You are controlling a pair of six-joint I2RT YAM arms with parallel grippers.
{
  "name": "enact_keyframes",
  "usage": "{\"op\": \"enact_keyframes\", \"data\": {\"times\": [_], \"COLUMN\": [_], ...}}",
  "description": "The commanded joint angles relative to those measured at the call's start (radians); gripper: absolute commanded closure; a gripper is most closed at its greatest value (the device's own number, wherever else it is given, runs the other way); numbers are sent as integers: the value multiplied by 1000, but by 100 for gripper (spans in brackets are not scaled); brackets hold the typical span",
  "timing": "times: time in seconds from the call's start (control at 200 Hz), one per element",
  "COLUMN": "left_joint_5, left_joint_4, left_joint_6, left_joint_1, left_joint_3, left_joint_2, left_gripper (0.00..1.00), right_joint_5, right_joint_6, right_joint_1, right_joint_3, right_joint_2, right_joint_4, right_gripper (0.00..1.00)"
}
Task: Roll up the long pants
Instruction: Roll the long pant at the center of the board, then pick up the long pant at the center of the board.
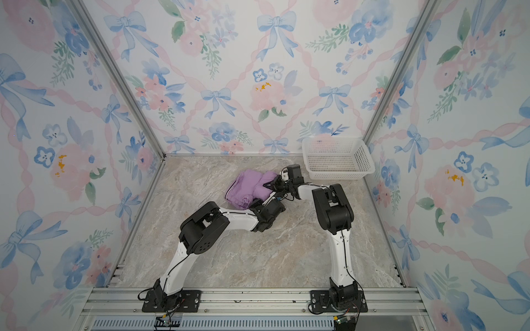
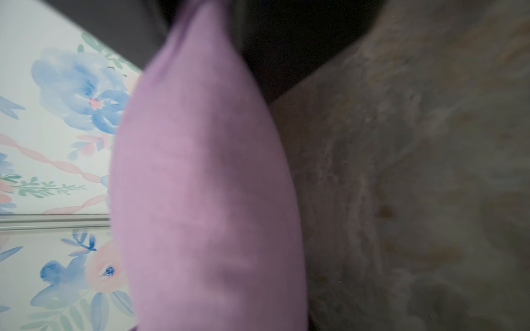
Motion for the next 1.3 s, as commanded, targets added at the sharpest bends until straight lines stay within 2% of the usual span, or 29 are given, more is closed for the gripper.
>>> {"op": "enact_keyframes", "data": {"times": [0.0,0.015,0.035,0.045,0.05,0.06,0.07,0.075,0.085,0.09,0.1,0.115,0.125,0.13,0.155,0.2,0.32,0.485,0.655,0.76,0.965,1.295], "left_joint_5": [547,613,711,770,799,855,909,937,964,1020,1033,1153,1180,1232,1348,1472,1629,1787,1825,1868,1972,2008], "left_joint_4": [-149,-149,-148,-148,-148,-148,-148,-146,-144,-144,-140,-133,-130,-127,-108,-76,-33,3,63,155,497,605], "left_joint_6": [-176,-196,-226,-241,-244,-264,-282,-290,-306,-314,-328,-354,-368,-376,-410,-468,-576,-630,-668,-737,-990,-1076], "left_joint_1": [65,78,98,108,115,127,140,146,158,165,178,199,212,217,247,286,357,425,456,475,519,516], "left_joint_3": [21,21,21,21,22,23,25,26,28,30,31,37,41,42,49,56,65,54,28,1,-94,-111], "left_joint_2": [-89,-104,-126,-132,-138,-146,-154,-157,-161,-164,-167,-170,-171,-171,-168,-159,-113,-1,70,94,116,121], "left_gripper": [100,100,100,100,100,100,100,100,100,100,100,100,100,100,100,100,100,100,100,100,100,100], "right_joint_5": [-63,-63,-63,-63,-63,-63,-63,-63,-63,-63,-63,-63,-63,-63,-63,-63,-59,-53,-63,-63,-20,-17], "right_joint_6": [78,86,92,93,95,95,93,93,92,90,86,81,75,73,60,29,-58,-131,-141,-184,-288,-229], "right_joint_1": [-20,-25,-30,-32,-35,-37,-40,-40,-44,-46,-50,-55,-58,-59,-67,-81,-105,-113,-112,-110,-100,-40], "right_joint_3": [-38,-44,-51,-51,-56,-56,-62,-62,-62,-64,-65,-68,-71,-72,-75,-84,-104,-121,-133,-151,-187,-89], "right_joint_2": [-30,-34,-40,-42,-46,-48,-55,-55,-60,-62,-66,-74,-79,-81,-94,-120,-185,-227,-216,-227,-267,-148], "right_joint_4": [188,207,224,227,234,236,240,240,239,240,239,236,232,231,220,188,95,20,12,-37,-149,-87], "right_gripper": [90,80,61,57,49,46,34,34,27,24,16,4,0,1,2,2,2,2,2,2,2,2]}}
